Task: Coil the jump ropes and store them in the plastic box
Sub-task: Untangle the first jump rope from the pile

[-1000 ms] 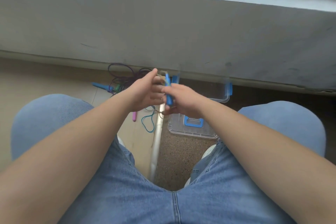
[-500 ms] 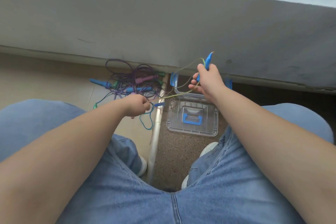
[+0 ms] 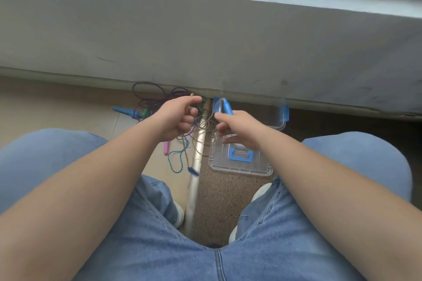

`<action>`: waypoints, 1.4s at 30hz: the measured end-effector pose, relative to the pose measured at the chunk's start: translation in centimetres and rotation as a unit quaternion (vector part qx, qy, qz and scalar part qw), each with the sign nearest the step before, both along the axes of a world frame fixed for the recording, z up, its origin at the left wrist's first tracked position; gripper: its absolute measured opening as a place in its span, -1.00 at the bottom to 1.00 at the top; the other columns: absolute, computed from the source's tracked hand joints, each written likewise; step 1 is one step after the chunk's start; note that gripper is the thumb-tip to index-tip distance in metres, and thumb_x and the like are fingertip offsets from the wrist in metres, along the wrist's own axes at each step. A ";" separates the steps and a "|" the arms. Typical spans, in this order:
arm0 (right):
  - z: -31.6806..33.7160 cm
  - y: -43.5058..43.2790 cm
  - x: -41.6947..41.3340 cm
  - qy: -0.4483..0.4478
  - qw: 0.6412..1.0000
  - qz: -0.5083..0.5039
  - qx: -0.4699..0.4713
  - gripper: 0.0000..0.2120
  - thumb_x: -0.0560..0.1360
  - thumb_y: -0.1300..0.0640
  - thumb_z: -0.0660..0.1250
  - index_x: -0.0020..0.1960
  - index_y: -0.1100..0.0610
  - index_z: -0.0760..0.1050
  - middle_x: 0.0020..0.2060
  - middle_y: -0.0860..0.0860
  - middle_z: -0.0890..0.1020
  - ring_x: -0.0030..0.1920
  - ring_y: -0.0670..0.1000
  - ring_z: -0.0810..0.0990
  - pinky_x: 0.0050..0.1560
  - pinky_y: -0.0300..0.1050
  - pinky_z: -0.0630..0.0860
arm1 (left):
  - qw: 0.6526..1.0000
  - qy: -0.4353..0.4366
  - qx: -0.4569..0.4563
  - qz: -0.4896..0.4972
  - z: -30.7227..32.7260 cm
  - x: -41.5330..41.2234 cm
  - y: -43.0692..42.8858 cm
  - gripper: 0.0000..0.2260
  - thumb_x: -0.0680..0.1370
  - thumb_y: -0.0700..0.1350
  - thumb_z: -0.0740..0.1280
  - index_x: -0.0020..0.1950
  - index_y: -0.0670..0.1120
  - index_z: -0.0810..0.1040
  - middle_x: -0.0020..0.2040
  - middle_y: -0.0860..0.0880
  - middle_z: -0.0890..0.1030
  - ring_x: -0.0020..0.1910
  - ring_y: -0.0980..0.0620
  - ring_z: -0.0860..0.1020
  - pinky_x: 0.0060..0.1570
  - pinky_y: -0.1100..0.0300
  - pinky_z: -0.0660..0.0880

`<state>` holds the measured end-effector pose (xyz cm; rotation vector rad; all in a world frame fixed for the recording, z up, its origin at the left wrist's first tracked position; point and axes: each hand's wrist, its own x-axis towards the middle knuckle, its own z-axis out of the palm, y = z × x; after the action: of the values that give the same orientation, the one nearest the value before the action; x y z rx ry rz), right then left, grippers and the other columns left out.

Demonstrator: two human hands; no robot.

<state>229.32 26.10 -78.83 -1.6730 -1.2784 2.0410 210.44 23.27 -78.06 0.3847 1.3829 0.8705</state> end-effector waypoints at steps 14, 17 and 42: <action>-0.1 -1.2 -0.6 0.155 0.988 0.014 0.001 -0.86 0.63 0.17 0.28 -0.11 0.10 0.53 -0.45 -0.04 0.34 -0.39 -0.03 0.39 0.01 0.07 0.45 | 0.995 0.009 0.017 0.096 0.4 2.4 1.0 -0.72 0.68 0.01 0.19 0.31 -0.07 0.51 0.07 -0.12 0.53 -0.14 -0.01 0.55 -0.07 0.06 0.60; 0.4 -0.6 -0.5 0.218 0.971 -0.094 -0.025 -0.91 0.68 0.15 0.22 0.02 0.09 0.48 -0.45 -0.05 0.38 -0.40 -0.05 0.41 -0.15 0.00 0.52 | 0.998 0.004 -0.014 -0.053 0.3 3.2 -0.4 -0.51 0.66 0.24 0.05 0.28 -0.08 0.53 0.11 -0.11 0.62 -0.09 -0.03 0.63 0.02 0.01 0.54; 0.1 -1.3 -0.7 0.151 0.985 0.027 -0.081 -0.71 0.69 0.08 0.22 0.34 0.21 0.43 -0.09 0.15 0.62 -0.19 0.06 0.54 -0.14 -0.01 0.56 | 0.989 -0.063 0.080 0.104 -0.3 3.1 0.3 -0.76 0.68 -0.06 0.20 0.22 -0.12 0.58 -0.04 -0.06 0.55 0.00 -0.03 0.57 0.08 0.07 0.53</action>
<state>228.60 24.76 -78.76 -1.3296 -1.0936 2.3763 213.58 23.61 -78.39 0.3054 1.2546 1.1635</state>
